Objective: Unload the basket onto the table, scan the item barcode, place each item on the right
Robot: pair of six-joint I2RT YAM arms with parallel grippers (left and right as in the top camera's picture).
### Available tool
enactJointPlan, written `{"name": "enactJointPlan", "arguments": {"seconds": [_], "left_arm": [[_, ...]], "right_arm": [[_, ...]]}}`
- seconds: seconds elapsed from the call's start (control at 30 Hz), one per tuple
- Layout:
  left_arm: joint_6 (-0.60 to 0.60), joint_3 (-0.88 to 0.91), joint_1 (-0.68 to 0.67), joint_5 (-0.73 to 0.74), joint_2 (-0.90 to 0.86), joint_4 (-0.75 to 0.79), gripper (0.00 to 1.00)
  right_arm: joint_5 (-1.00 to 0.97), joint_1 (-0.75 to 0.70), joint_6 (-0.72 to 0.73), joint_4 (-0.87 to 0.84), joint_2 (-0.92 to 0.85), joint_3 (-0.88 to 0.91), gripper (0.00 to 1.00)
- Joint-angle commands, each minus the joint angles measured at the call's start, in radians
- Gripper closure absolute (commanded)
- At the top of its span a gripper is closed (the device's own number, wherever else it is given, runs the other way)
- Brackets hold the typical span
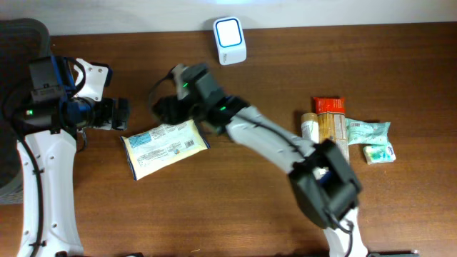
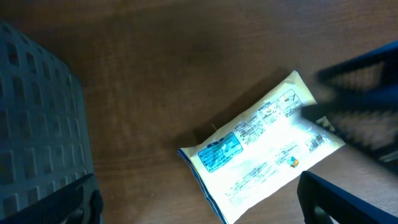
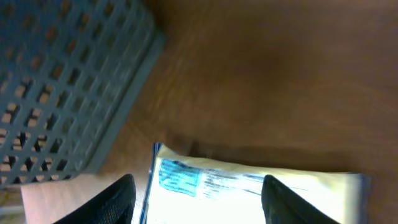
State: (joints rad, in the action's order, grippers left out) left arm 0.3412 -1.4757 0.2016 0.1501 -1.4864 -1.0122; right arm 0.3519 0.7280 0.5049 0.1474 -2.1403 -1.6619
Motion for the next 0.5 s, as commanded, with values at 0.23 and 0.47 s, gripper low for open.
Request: {"name": "enactJointPlan", "arguments": {"seconds": [0.23,0.47], "left_arm": [[0.012,-0.009,0.002,0.011,0.006,0.000,0.01],[0.012,-0.009,0.002,0.011,0.006,0.000,0.01]], "right_arm": [[-0.006,0.184,0.061,-0.112,-0.153,-0.002,0.42],[-0.008,0.201,0.211,0.233,-0.155,-0.002,0.48]]}}
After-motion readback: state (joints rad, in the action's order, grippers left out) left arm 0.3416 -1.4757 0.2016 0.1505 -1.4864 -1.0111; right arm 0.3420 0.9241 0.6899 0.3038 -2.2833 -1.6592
